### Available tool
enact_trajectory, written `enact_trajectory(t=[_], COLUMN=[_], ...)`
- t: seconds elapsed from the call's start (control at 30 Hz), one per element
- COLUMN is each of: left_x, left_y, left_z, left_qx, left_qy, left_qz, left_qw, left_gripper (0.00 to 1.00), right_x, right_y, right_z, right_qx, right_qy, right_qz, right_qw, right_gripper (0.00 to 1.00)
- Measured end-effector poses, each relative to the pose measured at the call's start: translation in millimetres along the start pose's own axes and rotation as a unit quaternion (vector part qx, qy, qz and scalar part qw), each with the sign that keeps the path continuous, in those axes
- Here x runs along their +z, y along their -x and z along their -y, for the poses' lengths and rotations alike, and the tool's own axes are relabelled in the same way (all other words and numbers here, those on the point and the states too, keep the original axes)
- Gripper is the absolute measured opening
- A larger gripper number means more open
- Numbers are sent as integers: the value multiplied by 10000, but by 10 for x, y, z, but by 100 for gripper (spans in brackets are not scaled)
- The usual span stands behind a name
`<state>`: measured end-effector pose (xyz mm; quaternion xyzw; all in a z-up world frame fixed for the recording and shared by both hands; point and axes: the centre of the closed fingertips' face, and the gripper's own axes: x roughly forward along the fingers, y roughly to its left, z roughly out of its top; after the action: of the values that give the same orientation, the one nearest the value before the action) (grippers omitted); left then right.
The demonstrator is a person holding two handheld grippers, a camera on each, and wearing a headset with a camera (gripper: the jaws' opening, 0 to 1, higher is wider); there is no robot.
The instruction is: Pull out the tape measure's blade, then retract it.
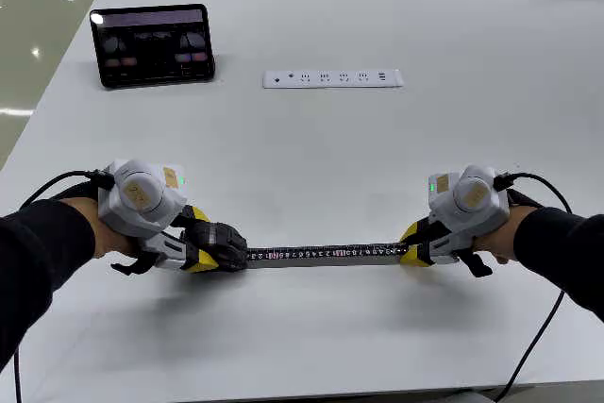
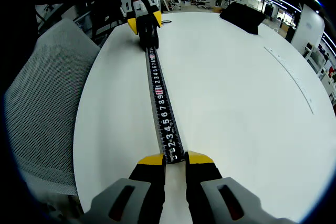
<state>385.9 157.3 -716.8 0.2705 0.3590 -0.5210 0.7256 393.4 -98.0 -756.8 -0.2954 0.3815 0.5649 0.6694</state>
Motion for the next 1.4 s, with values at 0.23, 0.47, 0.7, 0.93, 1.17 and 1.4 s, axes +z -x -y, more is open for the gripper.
enact_trajectory(t=[0.23, 0.47, 0.7, 0.93, 1.17, 1.4], left_x=[-6, -5, -5, -3, 14, 28], left_y=[1, 4, 7, 8, 6, -2], left_z=[-3, -5, 0, -3, -12, -11], left_qx=[-7, -5, -3, -12, -11, 27], left_qy=[2, 8, 32, 33, 79, 46], left_qz=[2, 6, 35, 59, 201, 219], left_qw=[10000, 10000, 10000, 10000, 9998, 9997], left_gripper=[31, 31, 31, 31, 32, 32], right_x=[-44, -53, -52, -51, -38, -31], right_y=[1, -5, -8, -7, -10, -2], right_z=[34, 46, 40, 33, 17, -4], right_qx=[-6, -7, 5, 37, 75, 118], right_qy=[-16, -18, -26, -17, 167, 298], right_qz=[-19, -23, -31, -47, -186, -287], right_qw=[10000, 10000, 10000, 10000, 9997, 9991], right_gripper=[9, 9, 9, 9, 10, 11])
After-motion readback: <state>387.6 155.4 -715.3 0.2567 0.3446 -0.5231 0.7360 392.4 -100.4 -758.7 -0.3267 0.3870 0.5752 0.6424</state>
